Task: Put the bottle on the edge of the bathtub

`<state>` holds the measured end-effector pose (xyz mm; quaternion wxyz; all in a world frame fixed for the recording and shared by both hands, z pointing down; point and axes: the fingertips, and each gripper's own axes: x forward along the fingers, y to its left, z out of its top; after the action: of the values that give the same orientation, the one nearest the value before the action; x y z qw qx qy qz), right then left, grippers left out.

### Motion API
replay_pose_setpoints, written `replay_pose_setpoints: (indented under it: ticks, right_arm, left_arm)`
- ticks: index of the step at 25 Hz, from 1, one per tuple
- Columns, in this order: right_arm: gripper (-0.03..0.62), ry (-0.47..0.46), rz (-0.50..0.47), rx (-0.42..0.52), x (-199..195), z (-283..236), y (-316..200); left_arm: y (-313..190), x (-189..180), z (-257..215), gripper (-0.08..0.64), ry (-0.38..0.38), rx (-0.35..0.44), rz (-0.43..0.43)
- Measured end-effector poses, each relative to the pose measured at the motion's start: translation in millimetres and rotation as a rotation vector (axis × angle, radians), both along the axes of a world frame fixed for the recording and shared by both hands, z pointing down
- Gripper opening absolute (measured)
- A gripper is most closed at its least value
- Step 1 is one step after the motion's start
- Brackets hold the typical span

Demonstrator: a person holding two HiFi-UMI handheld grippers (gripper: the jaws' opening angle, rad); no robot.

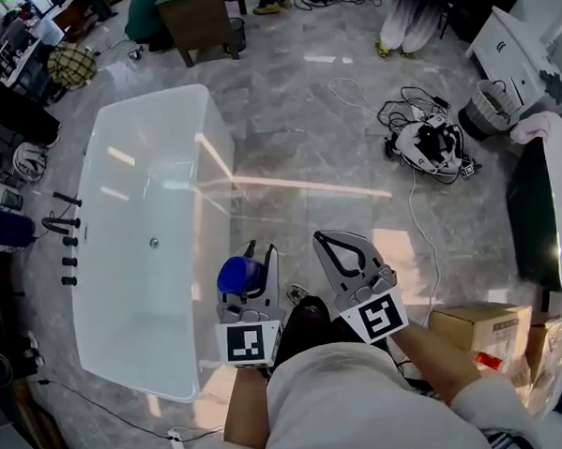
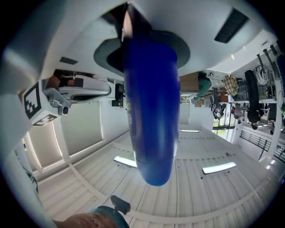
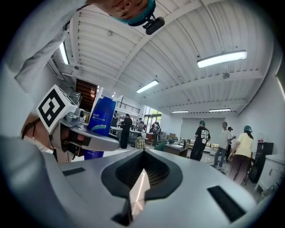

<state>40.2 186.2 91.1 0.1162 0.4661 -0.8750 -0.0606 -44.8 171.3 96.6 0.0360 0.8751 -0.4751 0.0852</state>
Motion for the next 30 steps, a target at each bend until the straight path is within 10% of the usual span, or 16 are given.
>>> replay_pose_setpoints:
  ticks: [30]
  right_arm:
    - [0.004,-0.061,-0.183,0.024,-26,-2,-255]
  left_arm:
    - [-221,7,14,0.12,0.001,-0.036,-0.097]
